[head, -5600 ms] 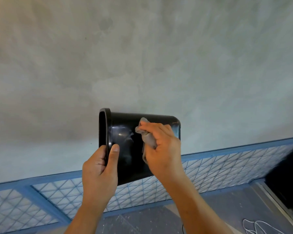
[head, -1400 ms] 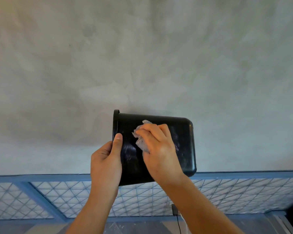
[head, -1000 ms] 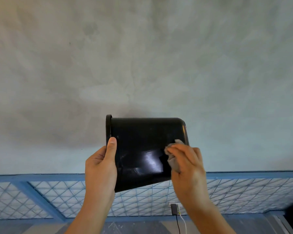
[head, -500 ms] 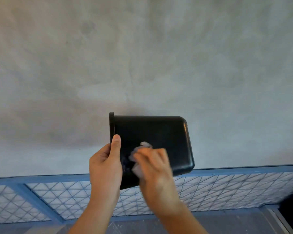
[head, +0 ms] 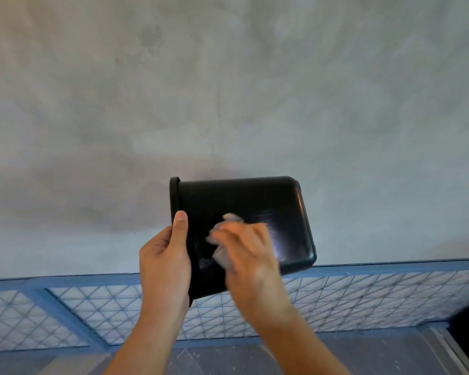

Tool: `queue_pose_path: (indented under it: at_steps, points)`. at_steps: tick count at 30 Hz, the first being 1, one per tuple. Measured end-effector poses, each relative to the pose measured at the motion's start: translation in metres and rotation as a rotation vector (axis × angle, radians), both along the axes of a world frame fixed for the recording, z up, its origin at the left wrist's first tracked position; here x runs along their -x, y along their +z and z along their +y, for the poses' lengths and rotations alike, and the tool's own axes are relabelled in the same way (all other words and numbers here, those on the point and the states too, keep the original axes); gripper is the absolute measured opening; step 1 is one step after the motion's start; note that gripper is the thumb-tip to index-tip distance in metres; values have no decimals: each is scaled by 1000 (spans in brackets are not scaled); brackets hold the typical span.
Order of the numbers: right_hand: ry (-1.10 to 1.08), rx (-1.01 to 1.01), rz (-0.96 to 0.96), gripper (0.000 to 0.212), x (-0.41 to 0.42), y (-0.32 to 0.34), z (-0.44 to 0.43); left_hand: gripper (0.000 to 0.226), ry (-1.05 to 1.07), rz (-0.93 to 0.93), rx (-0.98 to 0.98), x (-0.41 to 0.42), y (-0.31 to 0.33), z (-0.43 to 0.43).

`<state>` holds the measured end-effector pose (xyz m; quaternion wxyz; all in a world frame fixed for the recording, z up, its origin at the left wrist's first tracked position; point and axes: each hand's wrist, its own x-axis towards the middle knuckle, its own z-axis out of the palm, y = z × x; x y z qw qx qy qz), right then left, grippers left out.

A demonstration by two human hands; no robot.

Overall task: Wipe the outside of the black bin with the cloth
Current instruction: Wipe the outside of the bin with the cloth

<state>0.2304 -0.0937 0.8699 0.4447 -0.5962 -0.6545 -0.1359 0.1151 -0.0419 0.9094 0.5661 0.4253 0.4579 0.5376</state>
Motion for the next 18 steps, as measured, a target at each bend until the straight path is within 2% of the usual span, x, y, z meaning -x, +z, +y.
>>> queue_pose_path:
  at_steps: [3,5,7,11,13,16,18]
  points:
    - [-224,-27,176,37,-46,1,1,39,1,-3,6,13,-1,5]
    - [-305,-21,218,40,-54,3,0,40,10,17,-16,13,-1,4]
    - [-236,-14,157,39,-27,4,2,43,20,48,-40,7,-2,0]
    - [39,6,-8,30,22,2,-4,44,21,49,-29,0,-2,-4]
    - [-35,3,44,31,-1,4,-1,42,20,25,3,7,-1,-3]
    - [-275,-24,219,33,-47,5,-2,41,20,44,-10,14,-2,-3]
    - [-289,-29,205,36,-40,7,-1,52,39,84,-44,9,-1,-8]
